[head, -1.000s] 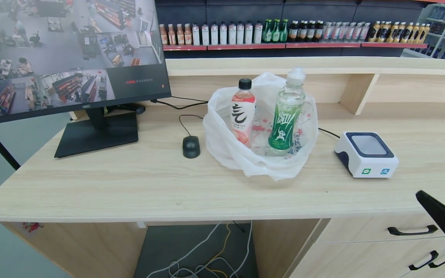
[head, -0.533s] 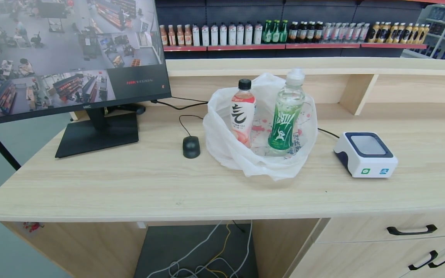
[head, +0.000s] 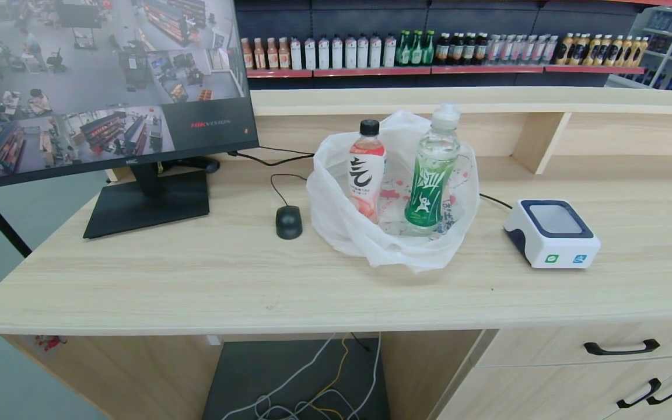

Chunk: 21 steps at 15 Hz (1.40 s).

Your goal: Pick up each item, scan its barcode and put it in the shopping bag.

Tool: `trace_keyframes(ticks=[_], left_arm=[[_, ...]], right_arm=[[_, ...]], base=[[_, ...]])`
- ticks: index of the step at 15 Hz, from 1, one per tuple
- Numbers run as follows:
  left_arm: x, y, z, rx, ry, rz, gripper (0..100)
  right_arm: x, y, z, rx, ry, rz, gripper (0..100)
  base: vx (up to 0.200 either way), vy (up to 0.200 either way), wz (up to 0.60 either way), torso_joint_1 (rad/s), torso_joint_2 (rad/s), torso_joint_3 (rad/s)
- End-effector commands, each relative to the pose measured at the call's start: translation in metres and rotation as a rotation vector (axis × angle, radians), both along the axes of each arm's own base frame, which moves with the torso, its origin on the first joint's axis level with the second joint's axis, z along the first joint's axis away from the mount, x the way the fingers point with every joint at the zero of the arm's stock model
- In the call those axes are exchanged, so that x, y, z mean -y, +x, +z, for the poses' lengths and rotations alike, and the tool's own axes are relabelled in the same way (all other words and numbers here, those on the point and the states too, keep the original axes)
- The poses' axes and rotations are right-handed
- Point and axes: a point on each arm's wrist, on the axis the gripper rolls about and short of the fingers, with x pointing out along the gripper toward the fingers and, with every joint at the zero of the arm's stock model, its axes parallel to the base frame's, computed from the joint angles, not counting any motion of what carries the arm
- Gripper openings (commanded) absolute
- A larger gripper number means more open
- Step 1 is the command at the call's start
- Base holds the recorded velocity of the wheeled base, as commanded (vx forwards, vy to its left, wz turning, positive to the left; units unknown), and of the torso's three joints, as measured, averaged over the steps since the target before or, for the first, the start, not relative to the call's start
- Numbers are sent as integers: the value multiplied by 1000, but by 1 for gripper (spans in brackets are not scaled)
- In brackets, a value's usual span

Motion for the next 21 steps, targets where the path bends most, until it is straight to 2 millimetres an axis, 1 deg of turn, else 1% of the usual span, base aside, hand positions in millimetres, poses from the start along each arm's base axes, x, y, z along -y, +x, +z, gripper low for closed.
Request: trace_keyframes(ticks=[1,4,5,6,7,8,9,13,16,21], left_arm=[[0,0,0,0,0,0,100],[0,0,0,0,0,0,100],[0,0,0,0,0,0,100],[0,0,0,0,0,0,100],[0,0,0,0,0,0,100],[0,0,0,0,0,0,100],[0,0,0,0,0,-2,100],[0,0,0,2,0,0,100],[0,0,0,0,0,-2,100],[0,0,0,0,3,0,100]], right_arm=[[-1,2,-2,-37,12,-31,100],[-2,4,-1,-58,1,-70,100],[-5,5,-1,-82,0,-219,100],[-5,5,-1,-86,2,-279,100],[-6,2,-2,-45,11,-314,100],[-6,-2,-3,10,20,-314,100],[-6,-4,-3,28,24,-312,100],[-6,-4,-3,31,40,-309,100],[-6,-4,-3,27,81,-308,100],[-6,-4,-4,26,78,-308,100]], base=[[0,0,0,0,0,0],[0,0,0,0,0,0],[0,0,0,0,0,0],[0,0,0,0,0,0],[0,0,0,0,0,0],[0,0,0,0,0,0],[0,0,0,0,0,0],[0,0,0,0,0,0],[-200,0,0,9,1,9],[0,0,0,0,0,0]])
